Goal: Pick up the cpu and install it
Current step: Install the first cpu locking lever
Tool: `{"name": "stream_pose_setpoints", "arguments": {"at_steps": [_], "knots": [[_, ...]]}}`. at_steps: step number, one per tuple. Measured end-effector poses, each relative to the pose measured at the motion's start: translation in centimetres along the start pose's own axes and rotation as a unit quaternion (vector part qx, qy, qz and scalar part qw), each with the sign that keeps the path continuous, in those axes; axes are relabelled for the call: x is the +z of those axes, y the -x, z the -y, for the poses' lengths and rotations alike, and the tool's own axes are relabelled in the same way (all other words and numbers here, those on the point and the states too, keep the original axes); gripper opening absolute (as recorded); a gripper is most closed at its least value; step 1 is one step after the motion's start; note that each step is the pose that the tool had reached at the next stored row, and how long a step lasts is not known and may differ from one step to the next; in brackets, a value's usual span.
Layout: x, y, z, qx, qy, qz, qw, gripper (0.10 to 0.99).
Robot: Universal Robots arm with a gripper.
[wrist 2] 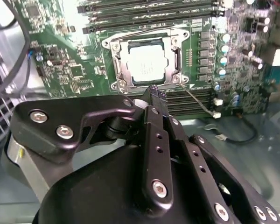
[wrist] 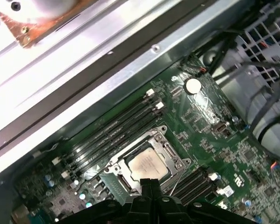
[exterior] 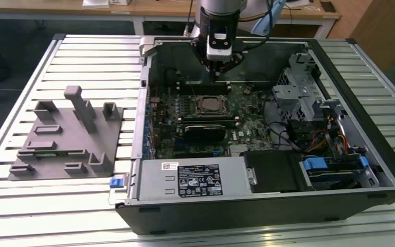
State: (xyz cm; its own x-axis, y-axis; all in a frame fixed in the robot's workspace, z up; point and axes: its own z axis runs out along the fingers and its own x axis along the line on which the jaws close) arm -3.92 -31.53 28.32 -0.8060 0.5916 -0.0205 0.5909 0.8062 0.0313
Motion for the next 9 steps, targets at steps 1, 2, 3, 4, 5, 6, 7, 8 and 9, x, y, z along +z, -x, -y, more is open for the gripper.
{"name": "stream_pose_setpoints", "arguments": {"at_steps": [1, 2, 3, 4, 5, 6, 7, 8, 9], "knots": [[0.01, 0.0, 0.0, -0.009, 0.0002, -0.0003, 1.0, 0.106], [0.03, 0.0, 0.0, -0.018, 0.0004, -0.0006, 0.9998, 0.106], [0.04, 0.0, 0.0, -0.027, 0.0006, -0.0009, 0.9996, 0.106], [0.05, 0.0, 0.0, -0.036, 0.0008, -0.0011, 0.9993, 0.106], [0.07, 0.0, 0.0, -0.045, 0.001, -0.0014, 0.999, 0.106], [0.09, 0.0, 0.0, -0.054, 0.0012, -0.0017, 0.9985, 0.106], [0.12, 0.0, 0.0, -0.063, 0.0014, -0.002, 0.998, 0.106], [0.17, 0.0, 0.0, -0.072, 0.0017, -0.0023, 0.9974, 0.106], [0.22, -0.01, 0.0, -0.082, 0.0018, -0.0026, 0.9967, 0.106]]}}
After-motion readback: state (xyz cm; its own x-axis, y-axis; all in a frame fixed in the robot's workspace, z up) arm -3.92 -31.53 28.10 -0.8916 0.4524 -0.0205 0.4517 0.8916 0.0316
